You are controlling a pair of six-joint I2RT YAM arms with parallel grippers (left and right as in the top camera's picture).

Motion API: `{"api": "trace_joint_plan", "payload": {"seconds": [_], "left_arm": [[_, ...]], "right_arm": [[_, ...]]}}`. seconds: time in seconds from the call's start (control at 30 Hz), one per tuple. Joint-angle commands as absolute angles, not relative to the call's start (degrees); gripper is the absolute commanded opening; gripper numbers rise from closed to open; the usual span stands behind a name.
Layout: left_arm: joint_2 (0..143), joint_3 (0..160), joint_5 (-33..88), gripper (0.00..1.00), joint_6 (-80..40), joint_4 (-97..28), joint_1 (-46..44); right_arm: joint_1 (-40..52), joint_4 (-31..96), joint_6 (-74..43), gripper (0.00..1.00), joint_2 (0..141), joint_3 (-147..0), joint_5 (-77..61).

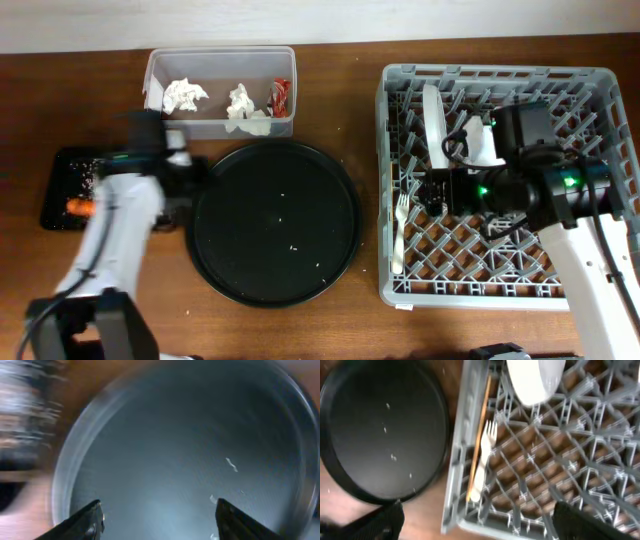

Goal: Sort waste into correct bins and load items into the dishwasher rack

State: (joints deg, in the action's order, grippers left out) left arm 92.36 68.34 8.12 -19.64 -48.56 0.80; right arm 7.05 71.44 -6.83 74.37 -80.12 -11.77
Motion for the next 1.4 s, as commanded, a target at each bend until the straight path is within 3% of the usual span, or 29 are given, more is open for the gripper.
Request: {"api": "trace_joint_plan", "payload": {"seconds": [0.0, 0.07, 0.2, 0.3, 0.43, 0.57, 0.97, 1.03, 1.2, 1.37], "left_arm": [[91.37, 68.90, 3.64, 0.86, -9.67, -56.95, -11.88], [91.35, 68.90, 2.72, 0.96, -9.32, -68.29, -13.19], [87.77, 68.71, 2.44, 0.96, -9.30, -79.35, -7.94], [71.61, 65.19, 1.02, 0.96, -9.32, -74.02, -7.70], [43.46, 54.70, -3.01, 0.99, -13.28, -65.06, -7.70], [28.27, 53.60, -2.81, 0.99, -14.28, -62.65, -7.70], [26.96, 53.60, -2.81, 0.99, -14.28, -62.81, -7.70], [26.96, 53.60, -2.81, 0.99, -14.28, -62.81, -7.70], [26.96, 53.60, -2.81, 0.99, -14.28, -62.83, -7.70], [26.96, 53.60, -2.81, 0.99, -14.28, -63.02, -7.70]], "right_arm": [[6.20, 68.16, -6.26, 0.98, 76.34, -80.31, -8.97], [2.92, 73.41, -6.26, 0.98, 78.15, -80.31, -9.02], [-5.19, 81.67, -5.67, 0.98, 74.52, -80.25, -8.99], [-6.55, 79.24, -3.20, 0.98, 63.20, -77.14, -8.86], [-6.57, 69.56, -3.22, 0.98, 41.58, -62.46, -6.87], [-6.50, 70.89, -3.25, 0.98, 34.74, -59.35, -6.85], [-6.17, 70.89, -3.25, 0.98, 33.67, -59.24, -6.83], [-1.85, 69.63, -3.20, 0.98, 30.24, -58.74, -4.97], [4.21, 45.98, -3.22, 0.98, 12.64, -38.68, -3.16], [4.43, 19.40, -3.40, 0.98, 0.30, -15.99, -4.45]]}}
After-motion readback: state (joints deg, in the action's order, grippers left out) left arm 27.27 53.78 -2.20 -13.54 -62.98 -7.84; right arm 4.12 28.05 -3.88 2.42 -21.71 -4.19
